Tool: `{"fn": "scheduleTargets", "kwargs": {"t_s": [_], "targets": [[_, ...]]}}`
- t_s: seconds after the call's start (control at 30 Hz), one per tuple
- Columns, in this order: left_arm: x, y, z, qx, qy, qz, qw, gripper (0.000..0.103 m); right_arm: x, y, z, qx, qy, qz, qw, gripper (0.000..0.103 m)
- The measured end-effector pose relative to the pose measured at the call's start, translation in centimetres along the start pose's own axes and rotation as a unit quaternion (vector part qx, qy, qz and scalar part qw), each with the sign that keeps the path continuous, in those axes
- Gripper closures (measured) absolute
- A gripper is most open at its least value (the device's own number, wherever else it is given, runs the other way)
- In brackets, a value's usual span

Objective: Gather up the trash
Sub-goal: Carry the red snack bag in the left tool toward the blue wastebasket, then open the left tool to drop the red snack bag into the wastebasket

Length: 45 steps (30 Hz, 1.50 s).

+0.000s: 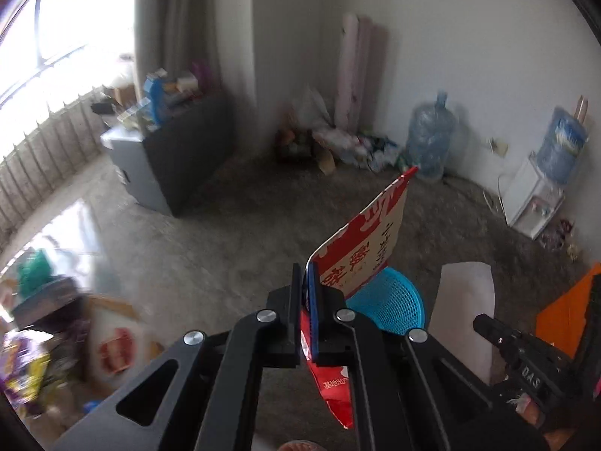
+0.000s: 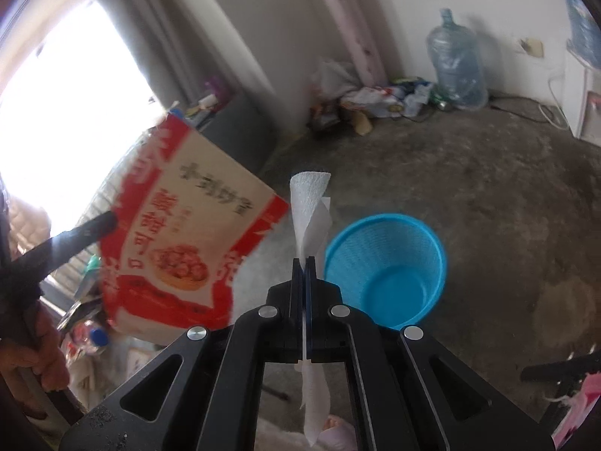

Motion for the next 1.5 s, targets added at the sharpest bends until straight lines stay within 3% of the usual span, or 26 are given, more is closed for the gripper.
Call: {"fn": "scheduleTargets", "kwargs": {"t_s": [0.2,0.3,0.33,0.37,0.4,0.43,0.5,0.53,0.67,1.0,1.27,1.43,1.5], "targets": [[4.0,1.9,-12.8,-0.087,-0.032,0.009,0.9956,0.097,3.4,2.6,-7.1,-0.014,-0.025,-0.032,0.999,0.103],[5.7,1.6,-16.7,-0.101,-0.031,-0.003,0.9944,0.094,4.6,2.9,-10.0,-0.024,-0.025,-0.04,0.999,0.102],[6.3,1.3,-17.8,-0.104,-0.032,-0.008,0.994,0.091,5.2,3.1,-11.3,-0.026,-0.031,-0.045,0.998,0.098],[6.6,0.9,-18.5,-0.109,-0.031,-0.014,0.9934,0.081,5.9,3.1,-12.7,-0.033,-0.035,-0.051,0.998,0.098],[7.2,0.8,-19.8,-0.119,-0.035,-0.022,0.9921,0.073,6.3,2.8,-13.5,-0.043,-0.038,-0.056,0.997,0.091],[7.4,0.4,-20.4,-0.127,-0.036,-0.024,0.991,0.062,7.1,2.4,-14.8,-0.063,-0.042,-0.068,0.995,0.077],[7.1,-0.2,-21.3,-0.14,-0.045,-0.002,0.9892,0.061,8.5,1.7,-16.7,-0.091,-0.044,-0.098,0.99,0.066],[6.9,-0.2,-21.4,-0.143,-0.054,0.012,0.9882,0.058,9.2,1.5,-17.3,-0.103,-0.049,-0.114,0.987,0.066],[6.0,0.0,-20.0,-0.124,-0.065,0.034,0.9896,0.05,9.5,1.7,-16.2,-0.087,-0.049,-0.115,0.988,0.059],[4.3,2.3,-12.4,-0.056,-0.077,0.059,0.9937,0.038,9.1,4.1,-13.1,-0.046,-0.046,-0.096,0.993,0.057],[3.4,2.2,-3.2,0.015,-0.102,0.045,0.9936,0.028,4.2,3.8,-6.7,-0.002,-0.06,-0.012,0.998,0.031],[1.8,0.6,3.1,0.064,-0.109,0.037,0.9914,0.018,-0.3,2.0,-1.9,0.01,-0.03,0.03,0.999,0.008],[0.8,-0.5,5.9,0.084,-0.102,0.04,0.9904,0.014,-1.6,1.4,-0.2,0.024,-0.029,0.043,0.998,0.008]]}}
Point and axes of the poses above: each gripper's, at about its wrist camera, not at the fingertips, and z roughly against the way its jaws point, x to its right, y to its top, the point moved 5 cm from there along -z, roughly the way its jaws point, and after that the axes turned 9 degrees about -z, right-handed, at the moved point
